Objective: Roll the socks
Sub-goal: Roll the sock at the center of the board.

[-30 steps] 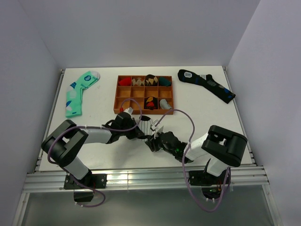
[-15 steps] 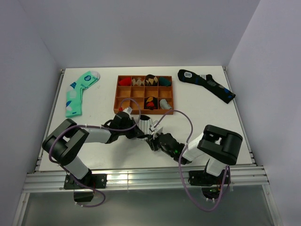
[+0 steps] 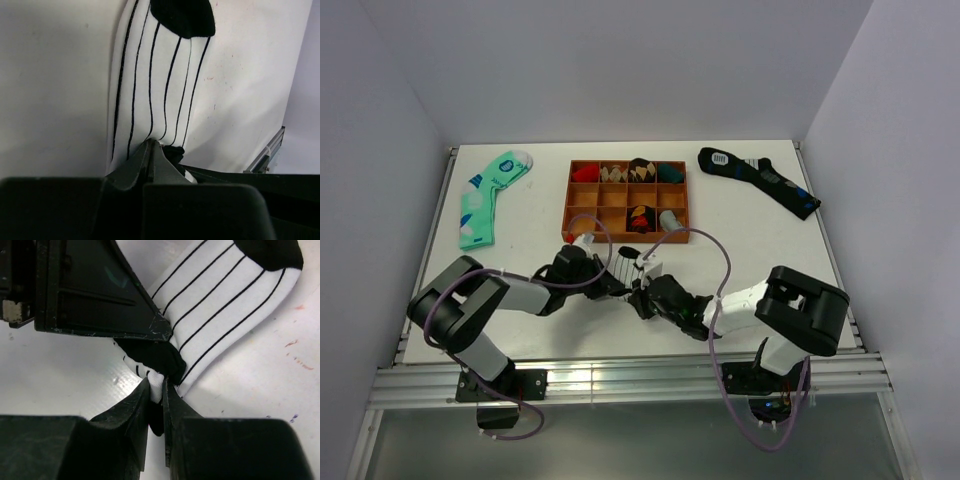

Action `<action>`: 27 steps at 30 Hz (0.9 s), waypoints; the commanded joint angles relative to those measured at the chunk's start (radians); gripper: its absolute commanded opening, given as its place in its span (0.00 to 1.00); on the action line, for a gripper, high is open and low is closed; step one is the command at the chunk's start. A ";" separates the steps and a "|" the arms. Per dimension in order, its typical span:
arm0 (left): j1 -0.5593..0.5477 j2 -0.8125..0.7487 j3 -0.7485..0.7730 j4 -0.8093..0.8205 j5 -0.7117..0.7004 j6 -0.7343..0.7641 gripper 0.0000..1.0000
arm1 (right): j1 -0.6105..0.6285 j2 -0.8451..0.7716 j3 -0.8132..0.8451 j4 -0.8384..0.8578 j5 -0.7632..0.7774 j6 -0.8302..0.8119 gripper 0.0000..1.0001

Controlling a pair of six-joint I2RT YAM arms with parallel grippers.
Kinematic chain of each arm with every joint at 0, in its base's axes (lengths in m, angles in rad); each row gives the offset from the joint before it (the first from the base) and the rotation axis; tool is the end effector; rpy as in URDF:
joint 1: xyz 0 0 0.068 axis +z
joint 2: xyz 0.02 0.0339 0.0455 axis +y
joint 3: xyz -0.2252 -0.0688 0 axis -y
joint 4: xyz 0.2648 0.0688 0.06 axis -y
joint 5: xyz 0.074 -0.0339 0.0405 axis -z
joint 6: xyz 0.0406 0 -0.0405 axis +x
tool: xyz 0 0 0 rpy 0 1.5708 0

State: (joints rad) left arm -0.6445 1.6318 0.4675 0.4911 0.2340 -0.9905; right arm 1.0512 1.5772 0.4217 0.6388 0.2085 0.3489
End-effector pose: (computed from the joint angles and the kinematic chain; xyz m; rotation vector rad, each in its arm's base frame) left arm 0.2200 -0.1771 0.0480 -0.2883 2.4645 -1.0694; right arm 0.1473 0.2407 0.0644 -0.6122 2.0490 0.6295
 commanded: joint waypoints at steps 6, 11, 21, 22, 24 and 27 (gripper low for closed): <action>-0.006 -0.021 -0.239 -0.149 -0.110 -0.022 0.02 | -0.016 -0.089 0.014 -0.297 -0.174 0.194 0.12; -0.041 -0.148 -0.293 -0.138 -0.153 -0.059 0.09 | -0.086 -0.111 0.026 -0.401 -0.279 0.246 0.12; -0.147 -0.389 -0.323 -0.186 -0.311 -0.073 0.24 | -0.169 -0.071 0.184 -0.704 -0.403 0.200 0.10; -0.159 -0.421 -0.326 -0.189 -0.335 -0.073 0.24 | -0.169 -0.069 0.215 -0.753 -0.402 0.184 0.10; -0.191 -0.453 -0.336 -0.181 -0.387 -0.079 0.27 | -0.168 -0.069 0.242 -0.801 -0.393 0.170 0.10; -0.230 -0.527 -0.354 -0.172 -0.462 -0.079 0.31 | -0.168 -0.063 0.285 -0.870 -0.390 0.137 0.10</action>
State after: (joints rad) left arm -0.8433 1.1481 0.1459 0.4030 -0.0841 -1.0908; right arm 0.8955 1.5002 0.6643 -0.0463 -0.1989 0.5430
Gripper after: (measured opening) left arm 0.295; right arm 0.185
